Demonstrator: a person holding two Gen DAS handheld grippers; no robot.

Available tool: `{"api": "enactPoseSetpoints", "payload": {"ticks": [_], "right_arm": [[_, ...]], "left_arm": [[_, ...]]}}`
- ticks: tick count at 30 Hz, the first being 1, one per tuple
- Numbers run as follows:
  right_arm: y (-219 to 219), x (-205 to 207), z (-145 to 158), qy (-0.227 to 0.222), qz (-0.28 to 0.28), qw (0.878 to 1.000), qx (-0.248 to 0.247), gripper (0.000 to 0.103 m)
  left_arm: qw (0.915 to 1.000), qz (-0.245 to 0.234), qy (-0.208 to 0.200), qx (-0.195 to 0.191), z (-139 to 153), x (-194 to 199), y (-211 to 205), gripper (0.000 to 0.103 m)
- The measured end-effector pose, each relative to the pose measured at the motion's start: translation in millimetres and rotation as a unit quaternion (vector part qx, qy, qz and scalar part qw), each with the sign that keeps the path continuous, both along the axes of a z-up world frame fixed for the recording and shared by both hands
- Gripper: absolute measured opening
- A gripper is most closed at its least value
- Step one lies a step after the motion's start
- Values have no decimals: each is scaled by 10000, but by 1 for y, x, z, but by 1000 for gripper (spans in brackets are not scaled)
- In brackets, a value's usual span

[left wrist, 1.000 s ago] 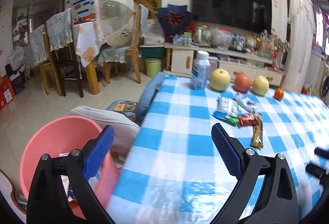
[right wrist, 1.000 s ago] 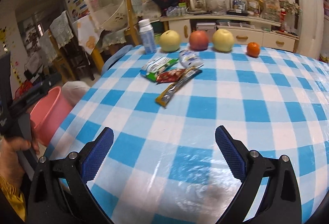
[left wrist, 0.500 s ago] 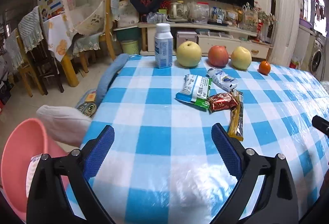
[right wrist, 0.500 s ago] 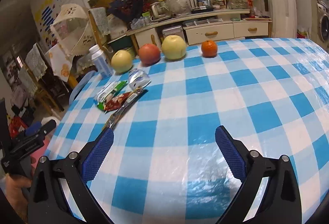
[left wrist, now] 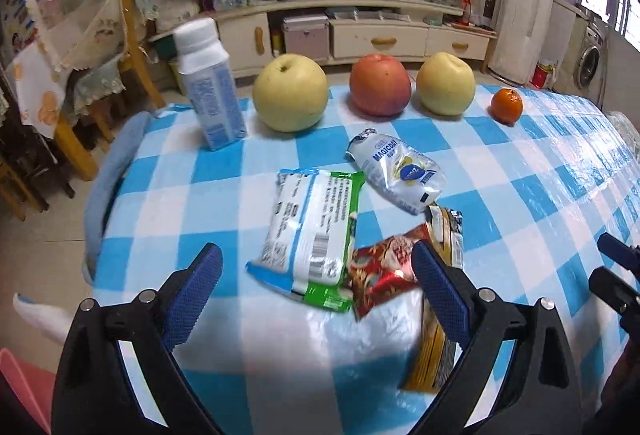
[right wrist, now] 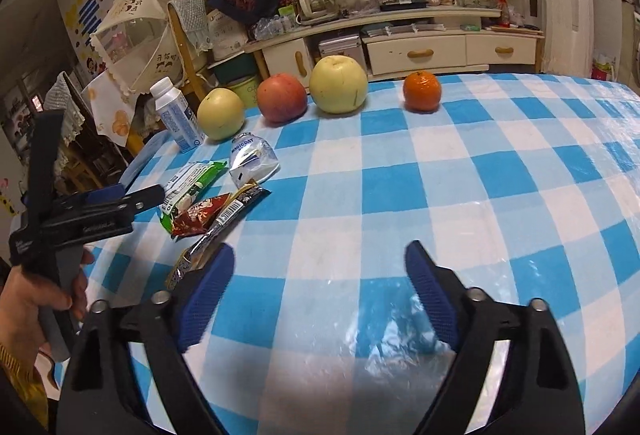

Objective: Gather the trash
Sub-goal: 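Grasp the green-and-white packet with the left gripper while the right grasps the red wrapper and gold bar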

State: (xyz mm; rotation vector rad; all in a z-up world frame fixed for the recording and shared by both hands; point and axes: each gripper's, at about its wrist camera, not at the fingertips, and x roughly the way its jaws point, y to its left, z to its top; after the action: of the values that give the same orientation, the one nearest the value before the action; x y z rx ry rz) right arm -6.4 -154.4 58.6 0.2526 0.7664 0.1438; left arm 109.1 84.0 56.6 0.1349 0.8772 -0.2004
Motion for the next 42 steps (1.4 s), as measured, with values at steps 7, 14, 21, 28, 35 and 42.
{"api": "enactPoseSetpoints", "payload": {"ticks": [7,14,21,28,35,42], "right_arm": [[3,15,0,-42,195,9998,-29,83],[-6,21,1,-61,162,9998,-15,84],[-15,19,5,-83,150,9998,138,84],[-14,12,11,-122,303,9994,105,83],[4,-4,9,-68,873,9961,-102,83],[52,-25,2,-114,1796,9814,-672,83]], "left_arm": [[9990,12,352,261,-23,43,-9,96],[9981,-48,557,272,-40,53,-16,69],[9978,-388,527,83,-39,21,-34,60],[9939,-964,503,-178,-38,-47,-74,56],[9951,-375,427,-804,-33,-80,-46,50],[9926,237,334,-1141,-26,-103,3,48]]}}
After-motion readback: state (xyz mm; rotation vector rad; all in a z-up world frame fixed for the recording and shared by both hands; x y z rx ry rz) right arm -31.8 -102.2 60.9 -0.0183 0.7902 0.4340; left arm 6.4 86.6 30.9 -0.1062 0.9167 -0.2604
